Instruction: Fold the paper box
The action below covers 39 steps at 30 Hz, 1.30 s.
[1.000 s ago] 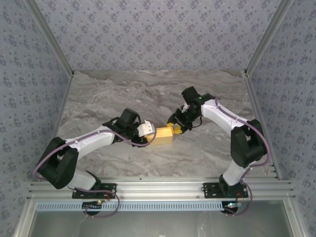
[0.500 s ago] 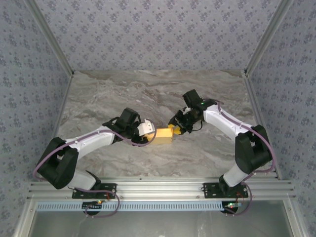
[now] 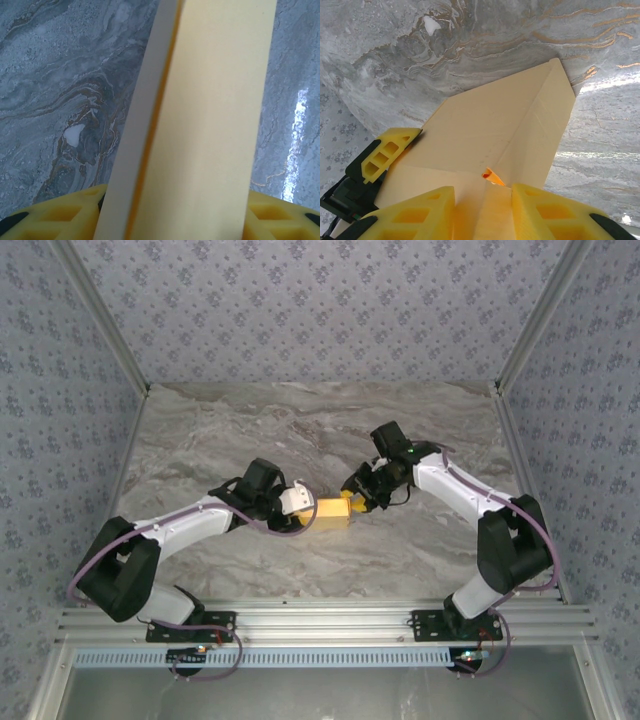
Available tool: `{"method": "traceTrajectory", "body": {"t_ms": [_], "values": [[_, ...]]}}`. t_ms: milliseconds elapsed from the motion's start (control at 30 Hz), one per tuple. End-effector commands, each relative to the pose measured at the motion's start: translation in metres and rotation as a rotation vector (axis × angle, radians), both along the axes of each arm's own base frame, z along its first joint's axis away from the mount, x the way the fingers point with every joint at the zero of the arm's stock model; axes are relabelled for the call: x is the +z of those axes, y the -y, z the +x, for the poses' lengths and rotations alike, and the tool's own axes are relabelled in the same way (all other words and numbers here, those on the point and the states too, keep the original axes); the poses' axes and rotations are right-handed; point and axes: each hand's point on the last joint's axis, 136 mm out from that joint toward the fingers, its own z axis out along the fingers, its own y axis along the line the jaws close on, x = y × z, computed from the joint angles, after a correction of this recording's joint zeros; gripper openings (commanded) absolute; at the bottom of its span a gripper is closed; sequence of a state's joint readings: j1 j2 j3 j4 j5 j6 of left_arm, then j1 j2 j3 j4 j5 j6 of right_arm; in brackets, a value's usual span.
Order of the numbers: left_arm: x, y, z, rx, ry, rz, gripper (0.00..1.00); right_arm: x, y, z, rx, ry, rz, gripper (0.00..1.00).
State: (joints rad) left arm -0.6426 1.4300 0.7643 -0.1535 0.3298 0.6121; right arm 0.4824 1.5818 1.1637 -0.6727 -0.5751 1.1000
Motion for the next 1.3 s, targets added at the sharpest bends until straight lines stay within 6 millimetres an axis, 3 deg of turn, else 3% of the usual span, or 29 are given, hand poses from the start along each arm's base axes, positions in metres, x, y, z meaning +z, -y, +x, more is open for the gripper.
{"method": "traceTrajectory", "body": {"t_ms": [0, 400, 600, 1033, 1267], "values": [[0.014, 0.018, 0.006, -0.049, 0.042, -0.055, 0.54, 0.022, -0.01, 0.001, 0.021, 0.007, 0.035, 0.36], [0.012, 0.018, 0.005, -0.057, 0.036, -0.049, 0.53, 0.017, -0.013, -0.001, 0.03, -0.015, 0.033, 0.39], [0.007, 0.019, 0.004, -0.067, 0.027, -0.027, 0.53, 0.016, -0.019, -0.004, 0.032, -0.046, 0.067, 0.53], [0.005, 0.018, 0.001, -0.081, 0.024, -0.013, 0.53, 0.032, -0.016, 0.003, 0.036, -0.023, 0.084, 0.53], [0.003, 0.018, 0.001, -0.084, 0.02, -0.008, 0.53, 0.034, -0.013, 0.004, 0.042, -0.015, 0.076, 0.44]]}}
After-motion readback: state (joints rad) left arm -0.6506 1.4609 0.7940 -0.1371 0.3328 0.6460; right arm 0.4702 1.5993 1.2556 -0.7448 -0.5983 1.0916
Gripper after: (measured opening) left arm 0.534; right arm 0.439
